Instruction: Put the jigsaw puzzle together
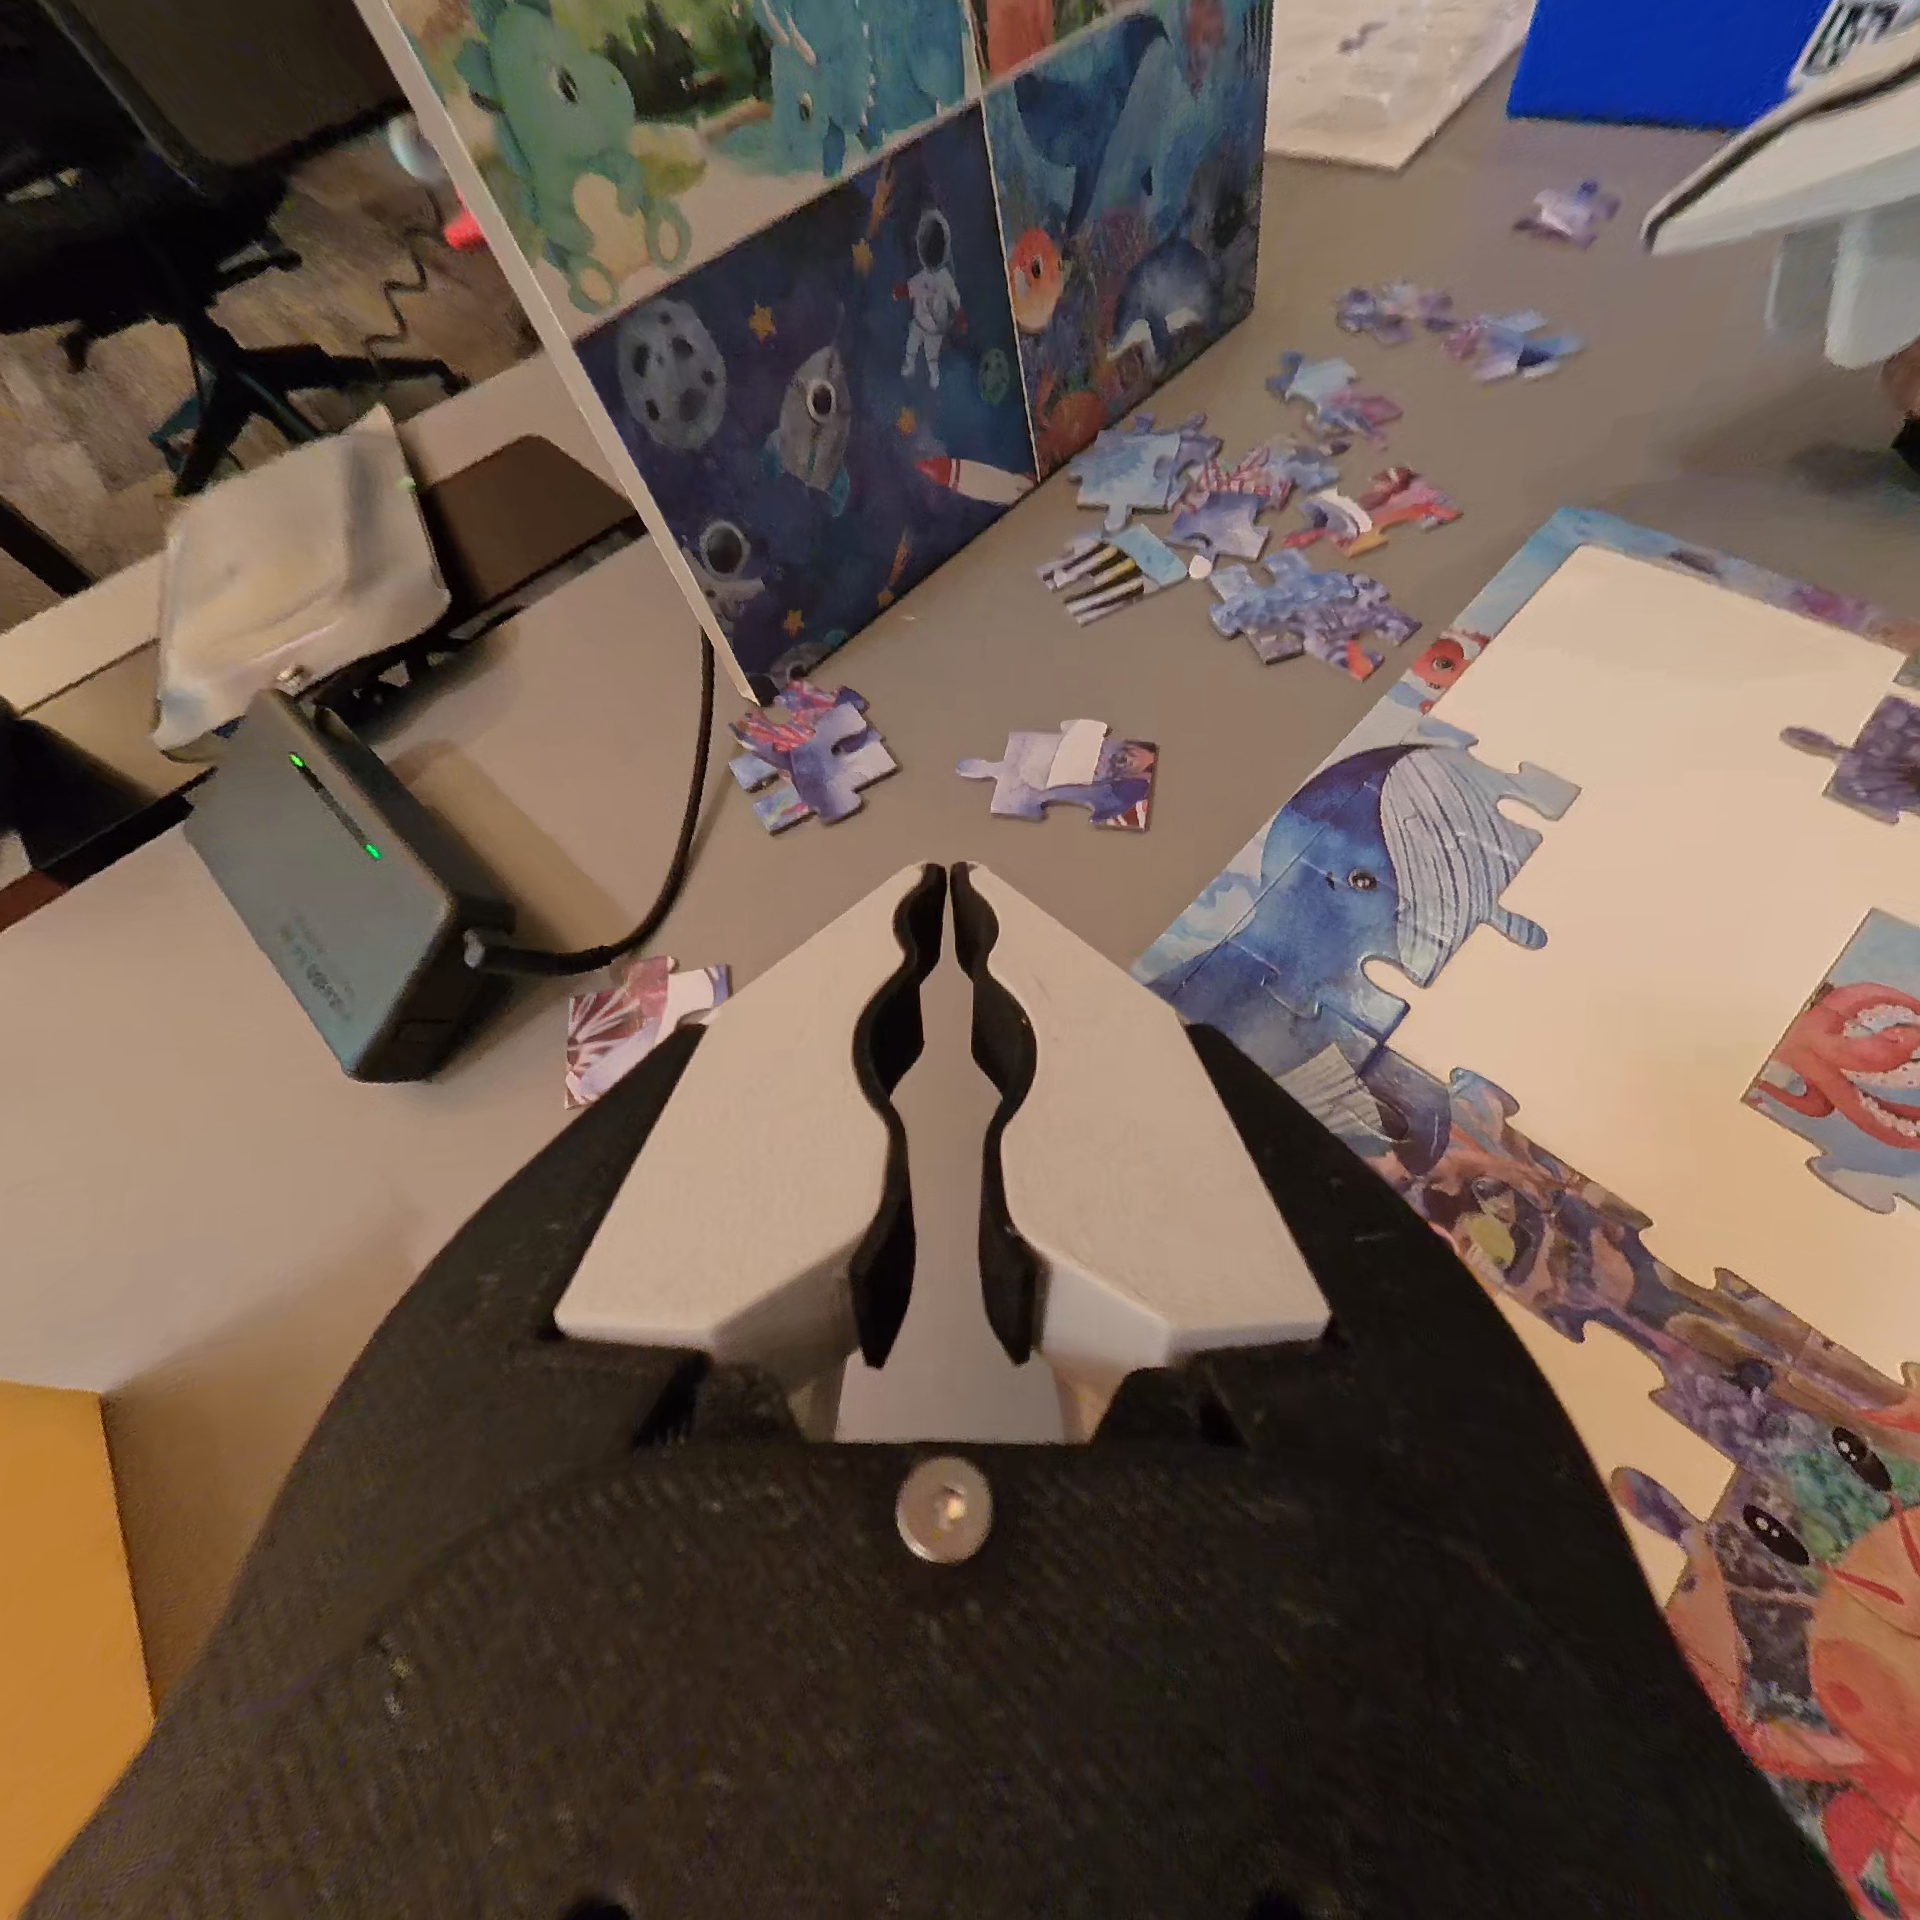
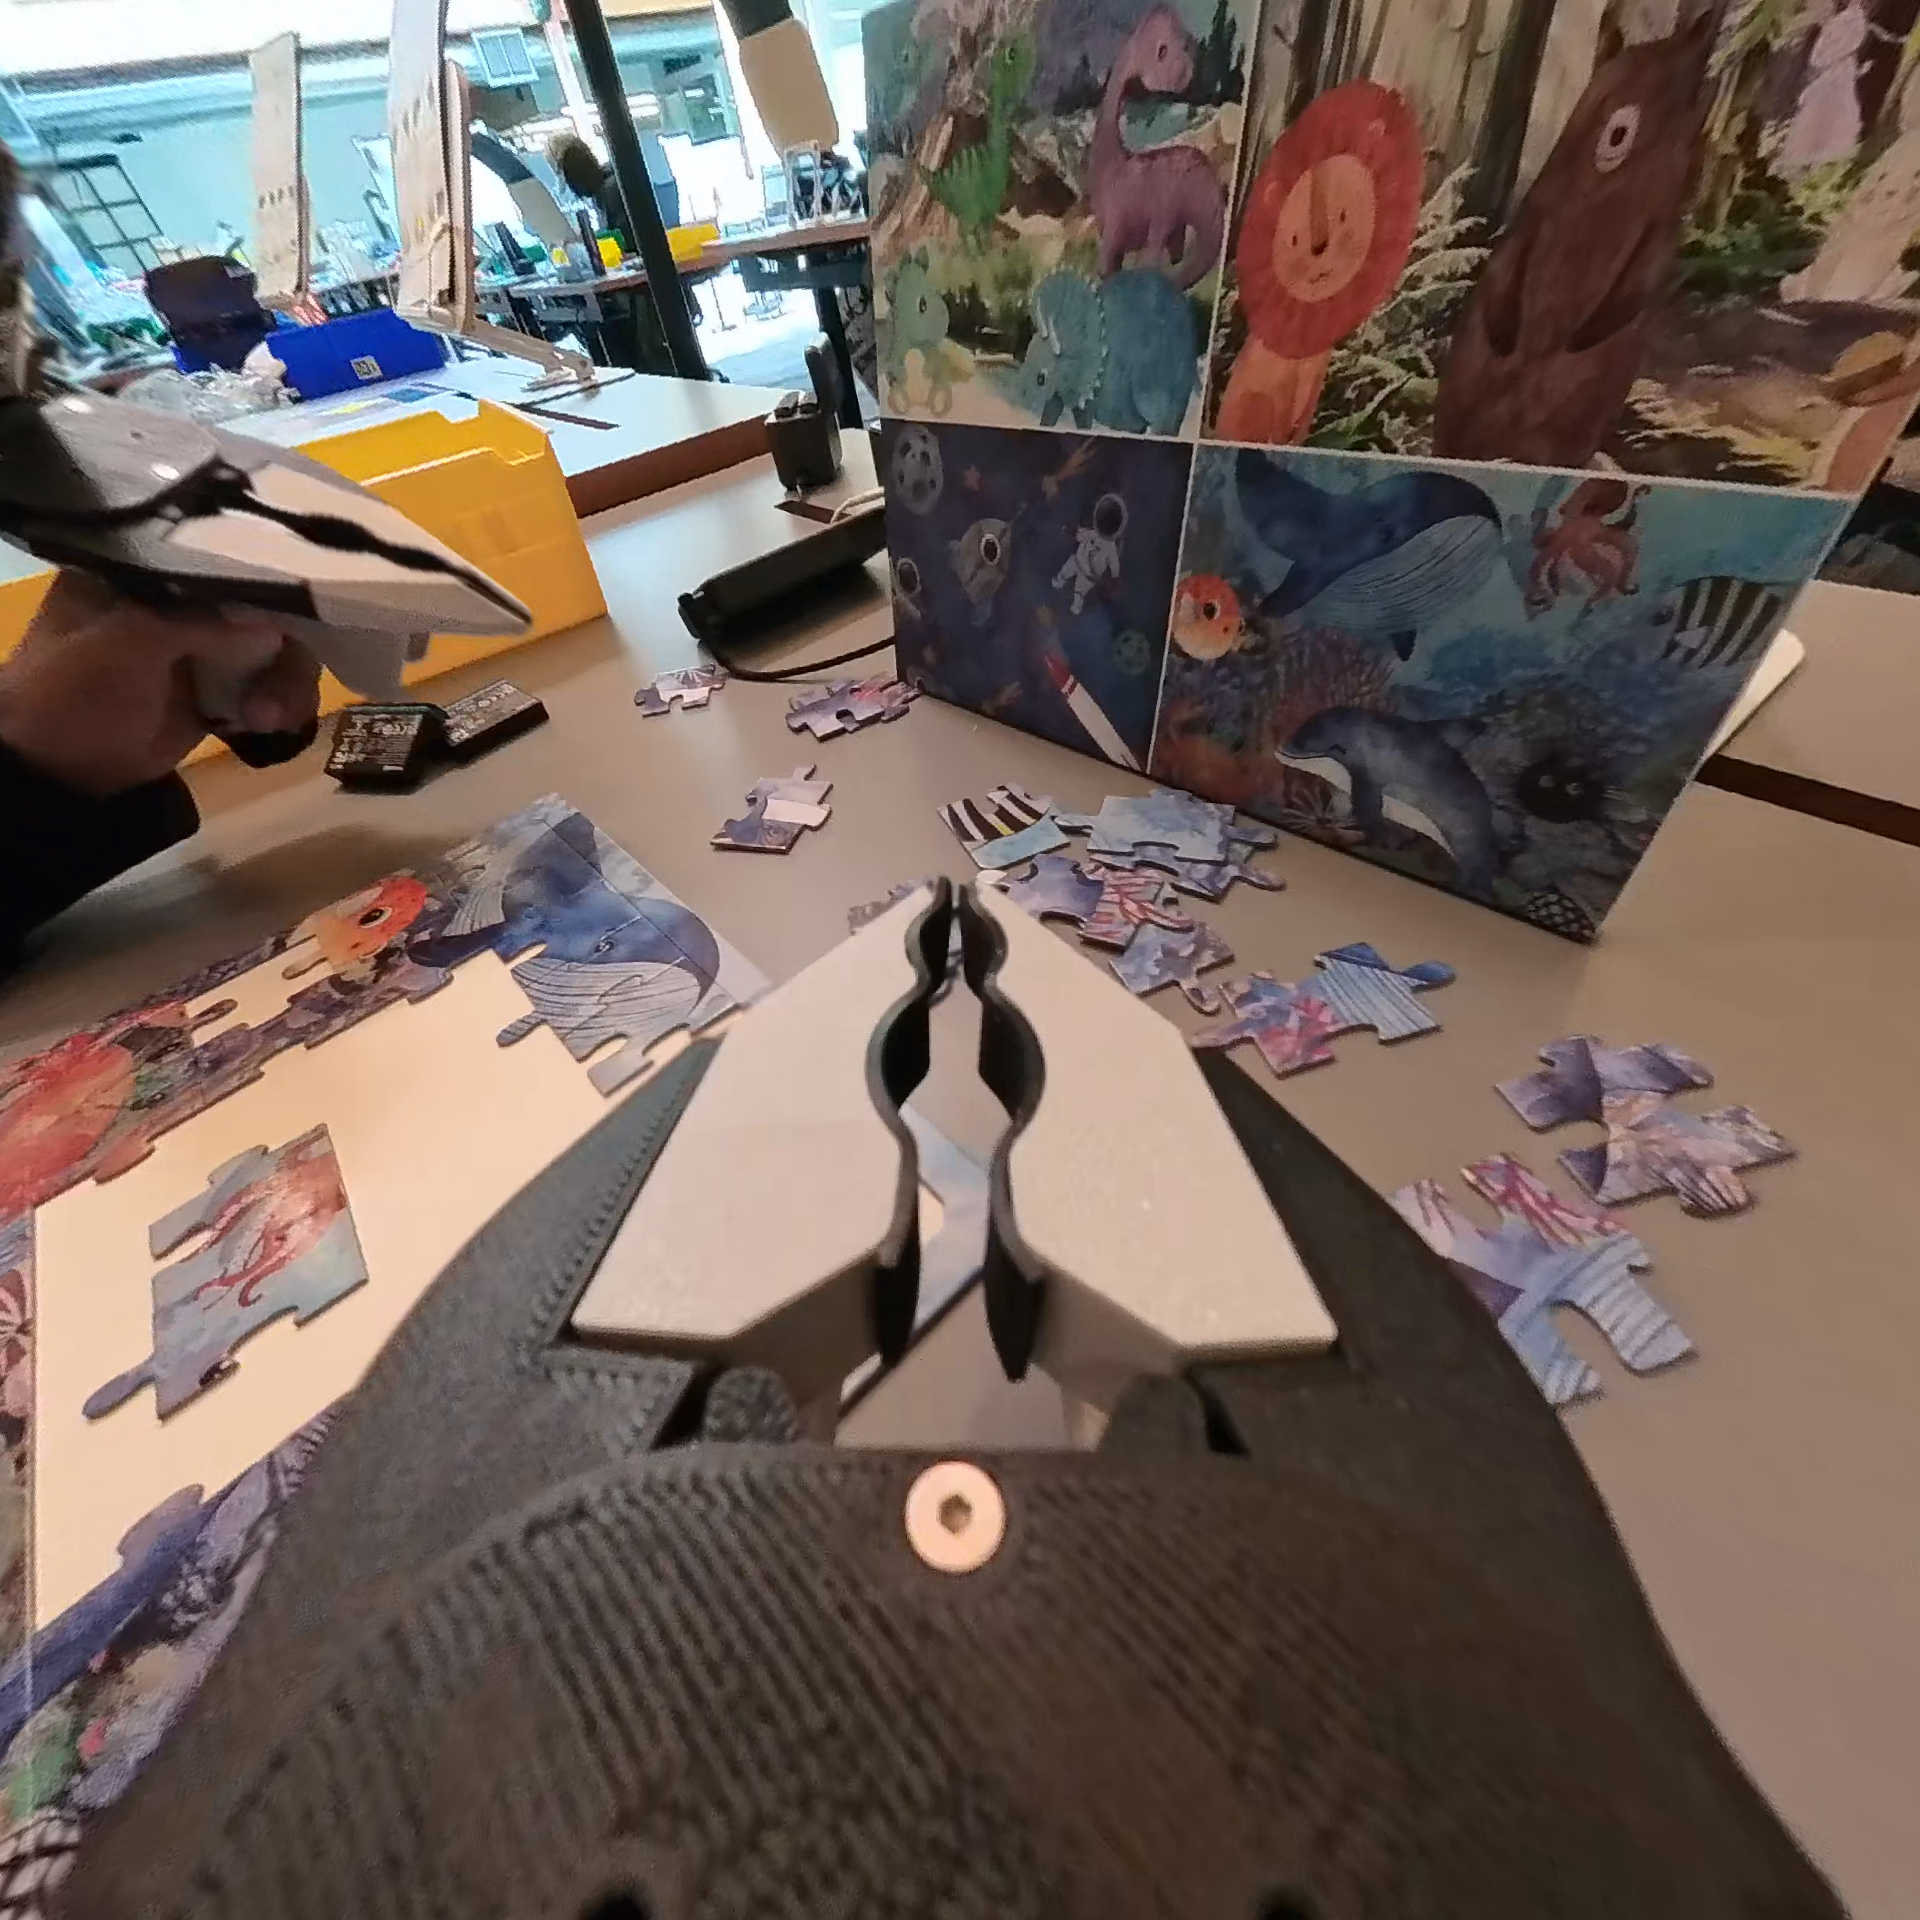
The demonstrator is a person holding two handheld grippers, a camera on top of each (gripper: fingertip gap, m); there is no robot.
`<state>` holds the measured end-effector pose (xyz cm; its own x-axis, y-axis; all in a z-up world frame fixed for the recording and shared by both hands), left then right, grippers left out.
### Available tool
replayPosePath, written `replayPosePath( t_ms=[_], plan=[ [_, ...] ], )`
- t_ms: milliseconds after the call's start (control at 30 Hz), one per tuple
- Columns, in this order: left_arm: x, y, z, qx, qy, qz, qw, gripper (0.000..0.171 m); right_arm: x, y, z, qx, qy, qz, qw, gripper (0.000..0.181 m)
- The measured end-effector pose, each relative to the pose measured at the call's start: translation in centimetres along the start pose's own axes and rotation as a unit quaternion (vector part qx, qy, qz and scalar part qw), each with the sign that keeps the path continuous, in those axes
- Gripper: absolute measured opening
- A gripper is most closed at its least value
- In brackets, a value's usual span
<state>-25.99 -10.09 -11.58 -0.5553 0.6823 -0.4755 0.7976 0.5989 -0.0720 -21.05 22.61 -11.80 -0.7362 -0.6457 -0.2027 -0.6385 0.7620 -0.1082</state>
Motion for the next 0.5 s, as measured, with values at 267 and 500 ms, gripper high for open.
replayPosePath(
  t_ms=[267,500],
  plan=[
    [-1.8,-1.5,-1.1,-0.020,0.067,-0.036,0.997,0.000,0.0,0.0,0.1,-0.004,-0.003,0.005,1.000,0.000],
    [-1.8,-1.6,-1.0,-0.026,0.067,-0.033,0.997,0.000,-0.2,0.4,0.1,0.013,0.007,0.005,1.000,0.000]
  ],
)
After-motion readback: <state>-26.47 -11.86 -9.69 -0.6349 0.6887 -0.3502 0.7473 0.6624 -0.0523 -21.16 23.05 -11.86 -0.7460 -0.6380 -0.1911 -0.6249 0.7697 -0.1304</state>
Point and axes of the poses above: each gripper's, where its closed fingertips meet, x out along the fingers, z out of its underside, y = z × x across the jaws, the point moved 6 cm from there along -x, back along the fingers, and after that the axes turned 2 degrees about -x, right-handed, at the moved point
